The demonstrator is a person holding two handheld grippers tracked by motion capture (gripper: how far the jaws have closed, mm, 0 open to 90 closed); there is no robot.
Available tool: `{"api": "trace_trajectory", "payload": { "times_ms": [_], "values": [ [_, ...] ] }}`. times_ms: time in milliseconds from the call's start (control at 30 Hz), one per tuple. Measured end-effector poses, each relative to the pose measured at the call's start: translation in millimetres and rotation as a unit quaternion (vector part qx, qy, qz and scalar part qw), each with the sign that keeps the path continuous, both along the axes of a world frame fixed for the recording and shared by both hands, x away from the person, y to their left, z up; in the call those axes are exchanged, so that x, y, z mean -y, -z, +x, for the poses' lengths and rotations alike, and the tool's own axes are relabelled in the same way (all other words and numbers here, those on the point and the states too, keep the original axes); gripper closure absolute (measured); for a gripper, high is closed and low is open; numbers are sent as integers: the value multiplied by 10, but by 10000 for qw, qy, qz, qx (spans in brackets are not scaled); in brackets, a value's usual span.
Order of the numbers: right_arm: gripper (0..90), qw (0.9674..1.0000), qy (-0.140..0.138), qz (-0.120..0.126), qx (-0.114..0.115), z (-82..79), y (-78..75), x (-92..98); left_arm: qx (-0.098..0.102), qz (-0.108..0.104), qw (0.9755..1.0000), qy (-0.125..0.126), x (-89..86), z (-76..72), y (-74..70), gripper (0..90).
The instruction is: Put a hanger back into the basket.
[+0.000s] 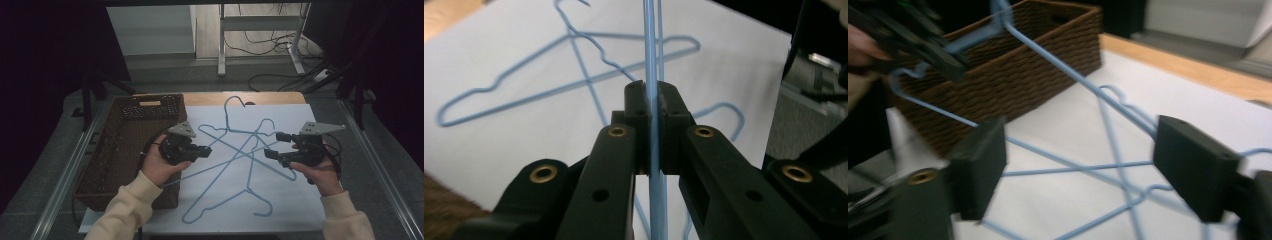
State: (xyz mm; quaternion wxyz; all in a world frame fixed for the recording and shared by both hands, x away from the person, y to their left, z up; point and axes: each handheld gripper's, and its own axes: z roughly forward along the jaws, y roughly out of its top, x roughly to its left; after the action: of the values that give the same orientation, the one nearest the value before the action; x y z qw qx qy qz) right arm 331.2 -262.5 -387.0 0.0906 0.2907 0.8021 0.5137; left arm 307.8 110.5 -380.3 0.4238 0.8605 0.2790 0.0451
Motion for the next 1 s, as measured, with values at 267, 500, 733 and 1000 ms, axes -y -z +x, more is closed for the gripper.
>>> {"api": "trace_trajectory", "payload": {
  "times_ms": [267,500,733,1000],
  "values": [
    [155,10000,39,38,-66,30,63,29,213,-301,9982,-472,-458,-102,-180,860],
    [150,9998,112,-26,-183,63,140,48,312,-624,9915,-1099,-1019,-184,-234,860],
    [149,9995,130,-124,-246,91,197,48,324,-751,9828,-1658,-1432,-208,-159,861],
    [145,9989,153,-325,-309,109,269,19,211,-726,9777,-1958,-1716,-178,-62,860]
  ]
}}
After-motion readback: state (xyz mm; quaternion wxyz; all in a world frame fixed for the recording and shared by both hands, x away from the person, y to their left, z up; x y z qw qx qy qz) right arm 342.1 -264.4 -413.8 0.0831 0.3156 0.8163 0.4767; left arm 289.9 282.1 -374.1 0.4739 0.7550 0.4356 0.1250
